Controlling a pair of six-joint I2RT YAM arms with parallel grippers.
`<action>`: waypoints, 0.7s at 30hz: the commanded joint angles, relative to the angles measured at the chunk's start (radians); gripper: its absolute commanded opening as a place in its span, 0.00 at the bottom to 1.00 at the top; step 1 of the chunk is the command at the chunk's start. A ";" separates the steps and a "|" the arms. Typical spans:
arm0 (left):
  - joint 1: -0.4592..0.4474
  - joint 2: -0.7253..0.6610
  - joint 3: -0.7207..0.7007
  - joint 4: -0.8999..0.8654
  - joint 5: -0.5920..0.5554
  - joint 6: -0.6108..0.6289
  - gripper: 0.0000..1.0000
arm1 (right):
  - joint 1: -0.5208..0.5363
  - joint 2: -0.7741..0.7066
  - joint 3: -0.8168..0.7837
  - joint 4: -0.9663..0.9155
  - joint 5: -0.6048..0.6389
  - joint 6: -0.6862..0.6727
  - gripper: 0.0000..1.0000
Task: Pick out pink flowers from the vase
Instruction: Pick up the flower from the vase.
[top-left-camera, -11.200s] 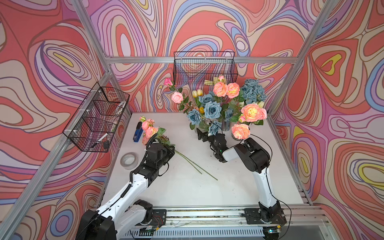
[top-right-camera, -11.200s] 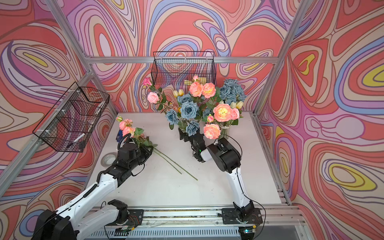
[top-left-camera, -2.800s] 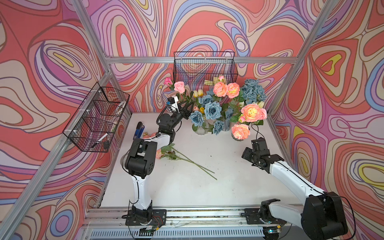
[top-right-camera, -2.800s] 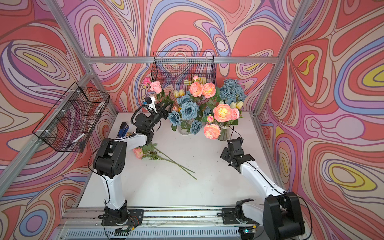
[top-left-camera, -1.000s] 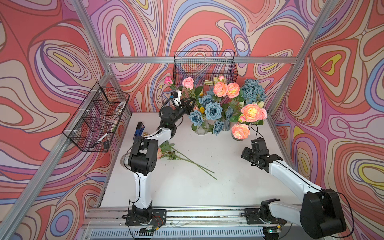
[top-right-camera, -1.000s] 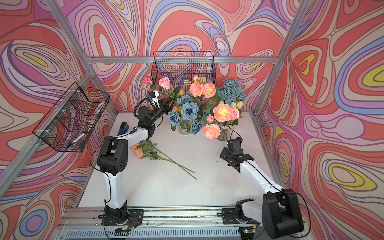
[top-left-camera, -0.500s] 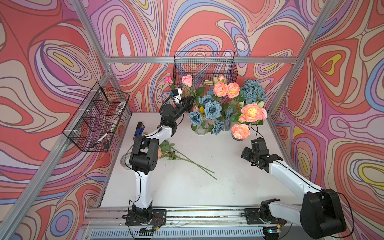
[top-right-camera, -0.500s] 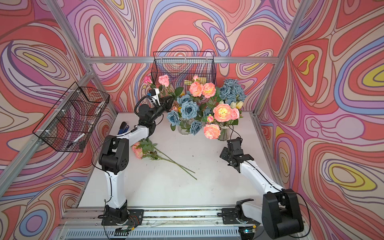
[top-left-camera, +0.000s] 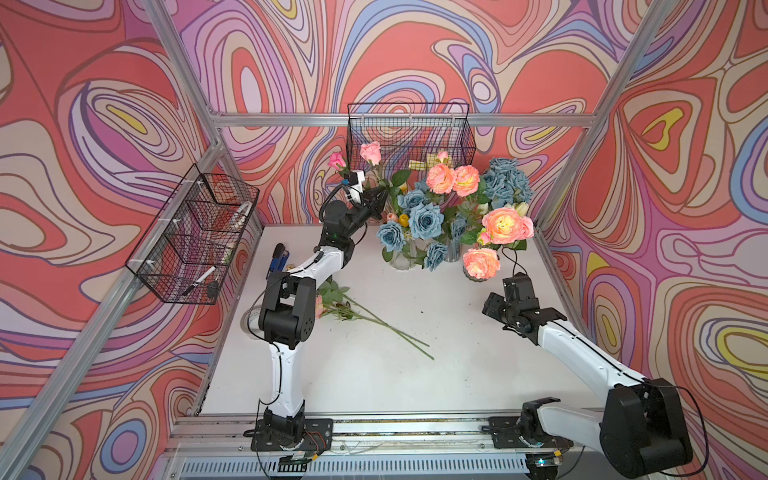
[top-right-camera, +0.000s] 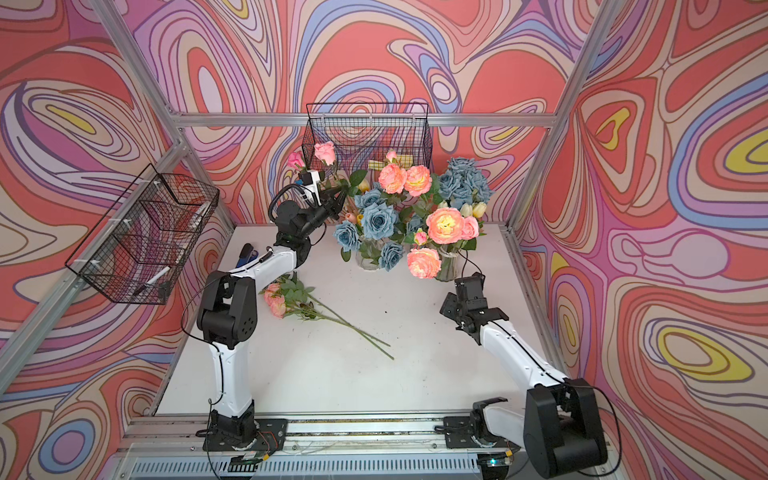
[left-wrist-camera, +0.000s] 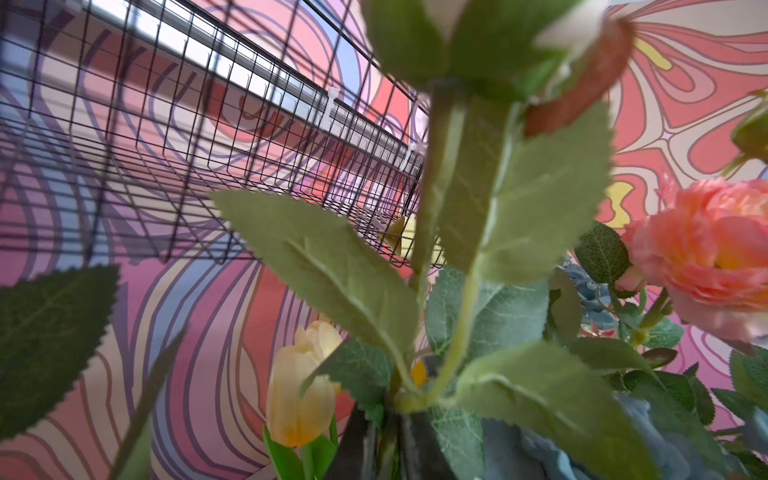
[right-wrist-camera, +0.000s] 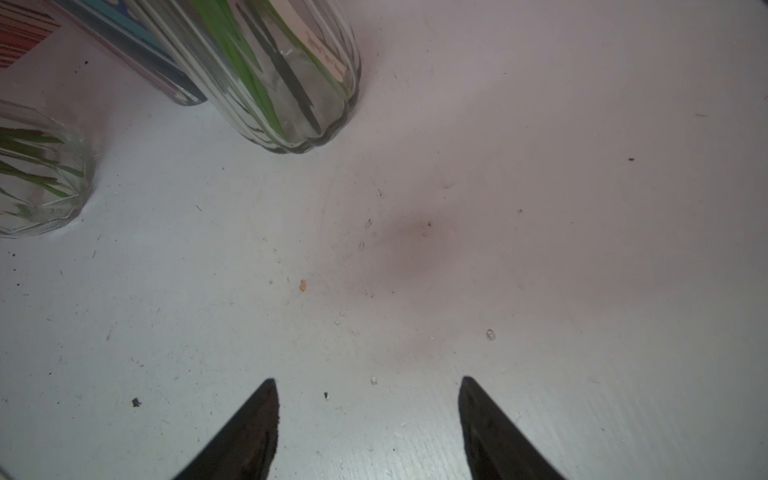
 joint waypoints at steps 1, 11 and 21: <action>-0.002 -0.065 0.054 -0.035 -0.008 0.034 0.11 | -0.007 -0.035 0.024 0.015 0.001 -0.026 0.71; -0.001 -0.133 0.143 -0.170 -0.023 0.099 0.08 | -0.006 -0.103 0.010 0.054 -0.068 -0.081 0.75; 0.002 -0.216 0.231 -0.326 -0.038 0.167 0.07 | -0.007 -0.157 0.003 0.090 -0.128 -0.086 0.76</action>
